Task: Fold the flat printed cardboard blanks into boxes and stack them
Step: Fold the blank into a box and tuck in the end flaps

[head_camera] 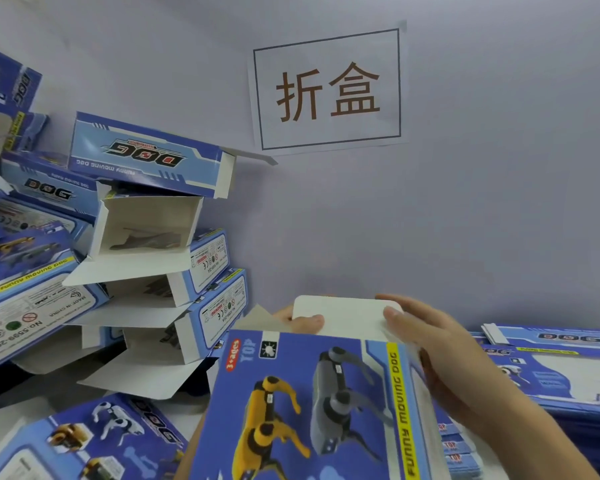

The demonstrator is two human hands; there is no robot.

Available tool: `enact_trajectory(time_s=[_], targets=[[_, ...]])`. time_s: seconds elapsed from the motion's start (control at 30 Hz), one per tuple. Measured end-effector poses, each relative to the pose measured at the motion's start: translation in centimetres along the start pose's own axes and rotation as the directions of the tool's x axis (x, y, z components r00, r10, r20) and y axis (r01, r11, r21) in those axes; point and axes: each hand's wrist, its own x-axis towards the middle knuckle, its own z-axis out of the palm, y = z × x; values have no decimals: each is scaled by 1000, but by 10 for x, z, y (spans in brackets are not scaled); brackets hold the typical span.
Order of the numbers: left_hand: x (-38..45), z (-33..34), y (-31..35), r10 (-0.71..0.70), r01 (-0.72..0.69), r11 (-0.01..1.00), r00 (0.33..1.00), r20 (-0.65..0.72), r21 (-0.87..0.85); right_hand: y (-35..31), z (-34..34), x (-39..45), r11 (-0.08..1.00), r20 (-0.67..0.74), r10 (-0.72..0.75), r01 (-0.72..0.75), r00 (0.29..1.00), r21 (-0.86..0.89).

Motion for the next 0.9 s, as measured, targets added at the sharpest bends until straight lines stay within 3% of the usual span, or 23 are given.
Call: enact_trajectory(time_s=[0.23, 0.37, 0.63, 0.77, 0.9], targets=[[-1, 3, -3, 8, -9, 1000, 995, -104, -5, -2, 10, -4, 999, -37, -43, 43, 998, 2], [-7, 0, -9, 36, -59, 987, 988, -153, -151, -3, 16, -5, 999, -27, -16, 18, 1000, 50], [-15, -1, -11, 151, -166, 980, 979, -137, -107, 0, 25, -5, 995, -91, -26, 34, 996, 91], [-15, -3, -4, 170, -171, 985, 980, -100, -3, 0, 25, -5, 991, -94, -45, 56, 995, 118], [-21, -1, -8, 236, -241, 970, 961, -146, -19, -2, 27, -7, 990, -88, -50, 62, 995, 130]])
